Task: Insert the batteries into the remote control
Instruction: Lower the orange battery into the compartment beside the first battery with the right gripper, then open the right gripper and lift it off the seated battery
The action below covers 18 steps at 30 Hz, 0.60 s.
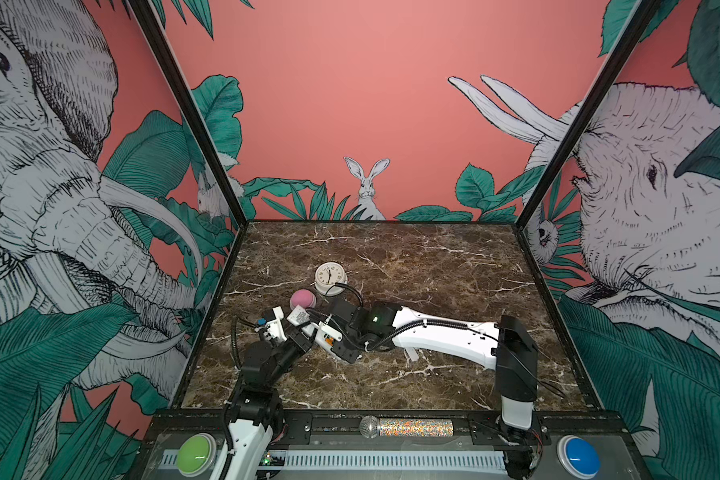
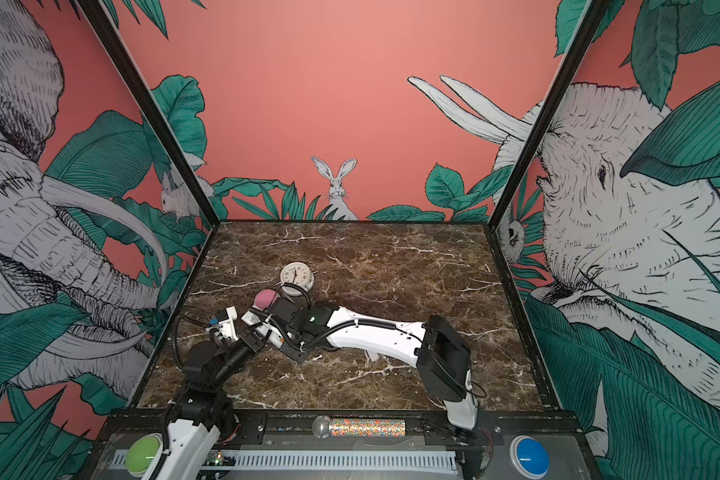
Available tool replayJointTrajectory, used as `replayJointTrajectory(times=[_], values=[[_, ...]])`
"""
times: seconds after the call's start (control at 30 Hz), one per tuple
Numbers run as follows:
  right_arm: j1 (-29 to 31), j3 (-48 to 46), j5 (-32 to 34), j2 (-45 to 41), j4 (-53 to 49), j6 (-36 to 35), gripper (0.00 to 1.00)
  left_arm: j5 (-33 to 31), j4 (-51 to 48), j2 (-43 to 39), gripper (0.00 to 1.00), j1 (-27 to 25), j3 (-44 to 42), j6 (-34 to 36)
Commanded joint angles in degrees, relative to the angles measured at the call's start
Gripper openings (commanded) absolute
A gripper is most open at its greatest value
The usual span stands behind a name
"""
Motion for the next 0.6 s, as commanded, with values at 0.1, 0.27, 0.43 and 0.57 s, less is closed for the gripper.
replayJointTrajectory(times=[0.1,0.27,0.43,0.57], values=[[0.3,0.9,0.7,-0.4,-0.3,-0.8,0.23,0.4,1.6,-0.8,0.0,0.3,-1.2,-1.0],[0.3,0.4,0.0,-1.7,0.6,-1.0,0.27,0.4,1.6,-0.9,0.0,0.3,-1.2,-1.3],[0.3,0.1,-0.9,-3.1,0.9,-1.5,0.33,0.4,1.4,-1.0,0.0,0.3,-1.2,-1.2],[0.4,-0.5,-1.7,-4.5,1.4,-2.4,0.36,0.3,1.6,-1.0,0.0,0.3,-1.2,-1.5]])
